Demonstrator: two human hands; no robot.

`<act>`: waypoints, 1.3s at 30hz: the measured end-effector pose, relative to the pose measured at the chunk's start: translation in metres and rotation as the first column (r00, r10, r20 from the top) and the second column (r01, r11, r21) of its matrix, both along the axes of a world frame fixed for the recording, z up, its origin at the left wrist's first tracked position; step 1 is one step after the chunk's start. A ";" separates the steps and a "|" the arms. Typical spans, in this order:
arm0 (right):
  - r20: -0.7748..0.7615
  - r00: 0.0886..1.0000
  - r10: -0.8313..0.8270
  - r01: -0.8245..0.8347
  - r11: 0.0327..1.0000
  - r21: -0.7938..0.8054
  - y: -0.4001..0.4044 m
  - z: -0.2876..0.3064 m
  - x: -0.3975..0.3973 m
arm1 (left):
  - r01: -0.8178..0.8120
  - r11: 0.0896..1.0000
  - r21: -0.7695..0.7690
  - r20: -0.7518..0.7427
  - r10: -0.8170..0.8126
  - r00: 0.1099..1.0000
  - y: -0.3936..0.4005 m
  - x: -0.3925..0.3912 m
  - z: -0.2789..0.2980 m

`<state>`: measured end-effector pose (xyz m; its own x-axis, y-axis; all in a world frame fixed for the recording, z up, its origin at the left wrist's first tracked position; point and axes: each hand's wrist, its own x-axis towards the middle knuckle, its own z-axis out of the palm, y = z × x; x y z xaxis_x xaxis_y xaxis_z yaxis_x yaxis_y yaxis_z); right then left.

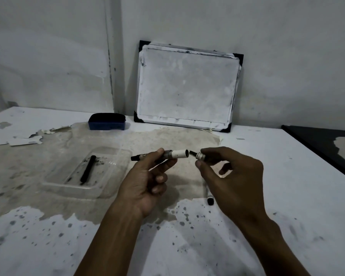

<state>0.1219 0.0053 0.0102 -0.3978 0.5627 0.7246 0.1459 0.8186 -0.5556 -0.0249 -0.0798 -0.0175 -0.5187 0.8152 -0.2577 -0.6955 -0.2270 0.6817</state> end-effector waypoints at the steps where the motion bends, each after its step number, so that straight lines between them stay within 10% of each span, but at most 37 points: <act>1: 0.001 1.000 0.008 -0.008 1.000 -0.007 -0.002 0.000 -0.001 | -0.001 1.000 0.001 -0.004 0.001 1.000 0.000 0.000 0.000; 15: 0.138 0.990 0.029 -0.031 0.999 0.013 -0.002 0.001 0.006 | -0.079 0.997 0.022 -0.384 0.082 0.920 0.000 0.003 -0.002; 30: 0.018 0.961 0.277 -0.187 0.694 -0.695 0.001 -0.009 0.025 | -0.046 0.998 0.043 -0.692 0.063 0.719 -0.001 0.013 0.003; 34: 0.331 0.917 0.225 -0.027 0.860 -0.509 -0.004 -0.007 0.022 | -0.090 0.991 -0.100 -0.797 -0.026 0.603 0.005 0.020 0.006; 39: 0.343 0.939 0.033 0.074 0.953 -0.293 0.003 -0.003 0.020 | -0.082 0.980 -0.180 -0.878 -0.122 0.463 0.024 0.033 0.015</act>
<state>0.1416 0.0079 0.0074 -0.5759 0.7412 0.3451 0.3845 0.6180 -0.6857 0.0078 -0.0558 -0.0026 -0.5348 0.8223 0.1945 0.2982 -0.0317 0.9540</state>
